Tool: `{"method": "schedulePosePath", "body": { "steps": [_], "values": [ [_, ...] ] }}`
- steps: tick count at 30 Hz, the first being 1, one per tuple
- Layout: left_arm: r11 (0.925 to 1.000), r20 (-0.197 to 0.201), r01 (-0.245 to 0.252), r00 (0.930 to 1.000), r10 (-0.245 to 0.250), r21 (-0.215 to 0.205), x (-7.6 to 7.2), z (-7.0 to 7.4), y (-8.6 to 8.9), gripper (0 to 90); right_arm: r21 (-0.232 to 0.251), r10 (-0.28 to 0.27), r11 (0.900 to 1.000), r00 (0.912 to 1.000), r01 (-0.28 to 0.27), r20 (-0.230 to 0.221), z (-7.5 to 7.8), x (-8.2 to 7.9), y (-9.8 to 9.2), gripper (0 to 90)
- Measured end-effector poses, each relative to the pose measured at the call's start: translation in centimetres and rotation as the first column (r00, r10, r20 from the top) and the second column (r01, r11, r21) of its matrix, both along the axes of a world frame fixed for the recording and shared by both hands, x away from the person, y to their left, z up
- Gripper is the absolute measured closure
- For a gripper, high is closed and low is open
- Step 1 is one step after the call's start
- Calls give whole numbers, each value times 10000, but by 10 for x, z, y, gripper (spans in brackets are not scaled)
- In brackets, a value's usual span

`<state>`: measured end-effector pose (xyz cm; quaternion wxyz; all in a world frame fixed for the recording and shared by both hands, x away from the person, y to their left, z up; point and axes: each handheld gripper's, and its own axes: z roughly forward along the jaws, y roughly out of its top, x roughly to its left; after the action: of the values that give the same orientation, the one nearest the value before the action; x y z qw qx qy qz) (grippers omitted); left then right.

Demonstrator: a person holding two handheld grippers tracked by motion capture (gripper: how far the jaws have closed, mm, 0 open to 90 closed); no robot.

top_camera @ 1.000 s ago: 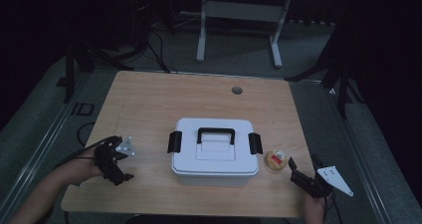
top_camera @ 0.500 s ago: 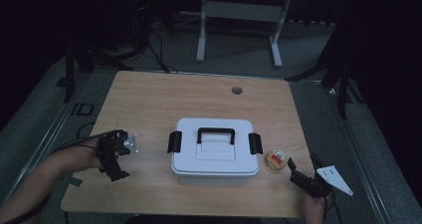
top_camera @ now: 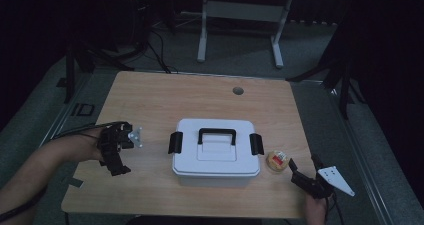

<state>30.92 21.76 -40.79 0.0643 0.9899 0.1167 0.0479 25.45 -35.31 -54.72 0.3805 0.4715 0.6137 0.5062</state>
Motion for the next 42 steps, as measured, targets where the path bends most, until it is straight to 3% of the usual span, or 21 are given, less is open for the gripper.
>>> {"method": "schedulePosePath", "body": {
  "steps": [5,7,10,16,20,22,28,42],
  "values": [
    [9998,289,-150,9995,154,-140,5,15,-8,50,38,32,10000,10000,-31,-36,0,0,0,123],
    [9983,396,-508,9979,519,-282,8,22,-12,50,21,45,10000,10000,-45,-52,-1,0,0,123],
    [9958,193,-763,9968,774,-504,11,28,-15,50,56,82,10000,9999,-82,-63,-1,0,0,123],
    [9956,-363,-923,9951,917,-156,21,41,-30,50,37,86,10000,9999,-86,-75,-1,0,0,123],
    [9981,-595,-560,9967,544,-252,22,47,-42,51,11,90,10000,9999,-90,-95,-1,1,0,123],
    [9996,-363,-276,9990,275,-25,23,49,-49,52,-12,89,10000,9999,-89,-111,-1,1,0,123],
    [9998,-369,5,9993,2,201,26,52,-70,69,-14,122,9999,9999,-122,-112,-1,1,0,123],
    [9987,-526,508,9973,-512,-88,36,51,-107,97,20,206,9998,9996,-205,-175,-1,1,0,123]
  ]
}}
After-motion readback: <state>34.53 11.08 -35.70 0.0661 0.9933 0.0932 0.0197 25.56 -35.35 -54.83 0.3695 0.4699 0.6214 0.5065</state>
